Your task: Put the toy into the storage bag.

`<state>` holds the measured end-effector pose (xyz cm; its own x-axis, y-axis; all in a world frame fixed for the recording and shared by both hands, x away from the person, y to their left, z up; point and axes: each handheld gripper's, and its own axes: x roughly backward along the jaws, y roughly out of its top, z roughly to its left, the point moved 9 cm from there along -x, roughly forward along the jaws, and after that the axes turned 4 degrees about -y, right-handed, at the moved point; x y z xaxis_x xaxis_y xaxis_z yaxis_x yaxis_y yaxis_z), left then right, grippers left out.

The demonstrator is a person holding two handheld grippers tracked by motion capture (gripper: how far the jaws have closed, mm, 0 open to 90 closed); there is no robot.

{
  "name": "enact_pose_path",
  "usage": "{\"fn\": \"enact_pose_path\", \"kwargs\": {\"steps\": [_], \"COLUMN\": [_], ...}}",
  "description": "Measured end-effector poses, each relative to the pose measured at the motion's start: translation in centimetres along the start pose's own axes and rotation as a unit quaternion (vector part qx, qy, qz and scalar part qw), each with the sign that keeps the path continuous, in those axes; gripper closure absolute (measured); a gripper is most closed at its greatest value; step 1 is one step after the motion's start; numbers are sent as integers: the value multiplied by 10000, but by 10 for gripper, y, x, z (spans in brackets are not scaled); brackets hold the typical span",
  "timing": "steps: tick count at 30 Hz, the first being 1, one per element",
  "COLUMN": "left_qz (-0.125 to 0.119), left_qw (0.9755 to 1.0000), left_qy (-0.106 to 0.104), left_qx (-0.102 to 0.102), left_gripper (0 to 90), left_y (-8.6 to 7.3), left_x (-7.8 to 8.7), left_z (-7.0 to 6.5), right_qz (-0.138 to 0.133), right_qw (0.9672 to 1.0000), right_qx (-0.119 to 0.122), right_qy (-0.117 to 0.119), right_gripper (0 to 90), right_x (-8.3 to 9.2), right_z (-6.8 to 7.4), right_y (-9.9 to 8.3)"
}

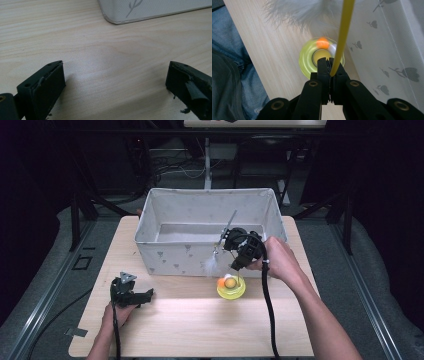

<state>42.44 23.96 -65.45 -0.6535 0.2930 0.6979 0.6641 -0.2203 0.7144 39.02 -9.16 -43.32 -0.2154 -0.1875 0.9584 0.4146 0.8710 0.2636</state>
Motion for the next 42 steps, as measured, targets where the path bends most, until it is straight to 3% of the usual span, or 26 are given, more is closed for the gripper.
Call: {"fn": "enact_pose_path", "kwargs": {"steps": [23,42], "left_qz": [3,-2], "left_qw": [10000,10000], "left_qy": [0,2], "left_qx": [-2,16], "left_gripper": [24,24], "left_y": [0,0], "left_x": [0,0], "left_z": [0,0], "right_qz": [-203,-144], "right_qw": [9998,9999], "right_qx": [-25,45], "right_qy": [-23,-18], "right_gripper": [880,880], "right_x": [41,61], "right_z": [-2,-6], "right_y": [11,20]}}
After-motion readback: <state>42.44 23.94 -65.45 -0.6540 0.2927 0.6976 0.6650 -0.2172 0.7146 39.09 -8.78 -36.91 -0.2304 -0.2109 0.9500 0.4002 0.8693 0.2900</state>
